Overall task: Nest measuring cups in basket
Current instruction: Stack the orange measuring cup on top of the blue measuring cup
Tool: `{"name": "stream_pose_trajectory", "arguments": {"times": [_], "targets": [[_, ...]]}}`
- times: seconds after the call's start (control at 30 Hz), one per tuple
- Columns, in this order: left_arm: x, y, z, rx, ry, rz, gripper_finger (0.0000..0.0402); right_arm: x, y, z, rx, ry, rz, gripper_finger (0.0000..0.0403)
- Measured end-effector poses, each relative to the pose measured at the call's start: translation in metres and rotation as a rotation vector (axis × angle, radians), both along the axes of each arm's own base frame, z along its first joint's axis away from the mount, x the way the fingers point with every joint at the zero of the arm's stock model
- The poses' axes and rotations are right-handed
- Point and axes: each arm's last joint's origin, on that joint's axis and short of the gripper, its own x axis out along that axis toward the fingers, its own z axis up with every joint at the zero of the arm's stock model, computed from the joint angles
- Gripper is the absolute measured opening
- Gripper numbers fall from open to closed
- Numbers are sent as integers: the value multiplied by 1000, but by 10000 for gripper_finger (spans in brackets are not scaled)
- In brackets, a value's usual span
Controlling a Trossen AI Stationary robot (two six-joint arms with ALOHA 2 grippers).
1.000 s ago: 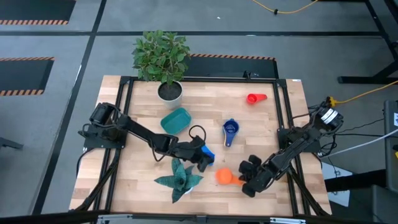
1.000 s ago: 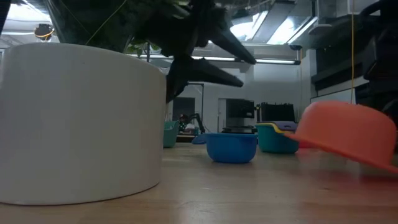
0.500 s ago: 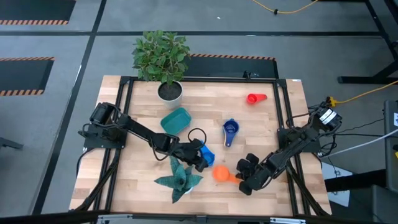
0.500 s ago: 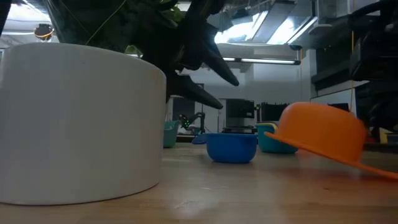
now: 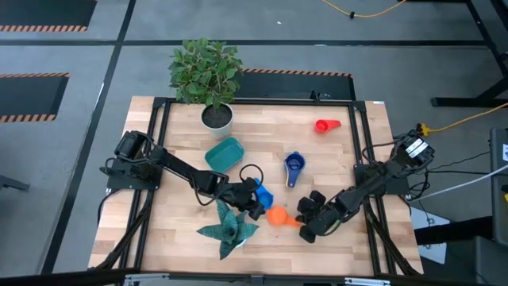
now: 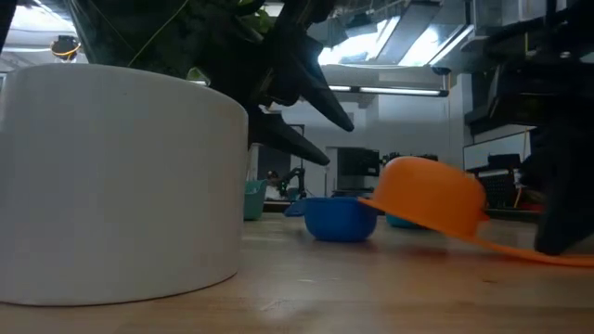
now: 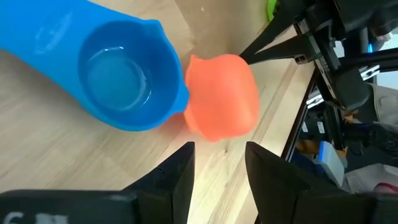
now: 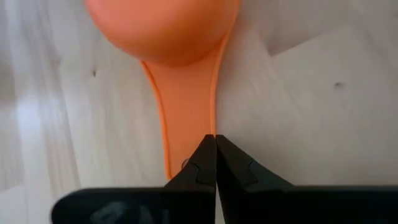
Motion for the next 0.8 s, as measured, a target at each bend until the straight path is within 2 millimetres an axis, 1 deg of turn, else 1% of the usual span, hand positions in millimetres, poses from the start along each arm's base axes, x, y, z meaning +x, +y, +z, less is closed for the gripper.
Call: {"name": "stream_pose_trajectory", "arguments": {"times": [0.17,0.4,0.47,0.53,0.63,0.7,0.77,0.8], "targets": [[-3,1,-4,-10,57,48,135,4,-5,0,-5,-2,-15,0],[-4,2,-13,4,101,54,135,5,-6,0,-11,-4,-12,0],[0,1,-18,-17,93,68,135,5,-6,0,-11,-4,-12,0],[-3,1,-26,-22,144,83,135,5,-6,0,-9,-8,-10,0],[6,-2,-32,-40,87,80,135,5,-6,1,-8,-10,-9,0],[6,-3,-35,-44,76,74,135,5,-6,1,-8,-11,-9,0],[13,-6,-40,-62,27,72,135,5,-6,1,-8,-12,-6,0],[11,-5,-43,-59,39,72,135,5,-6,1,-8,-13,-6,0]]}}
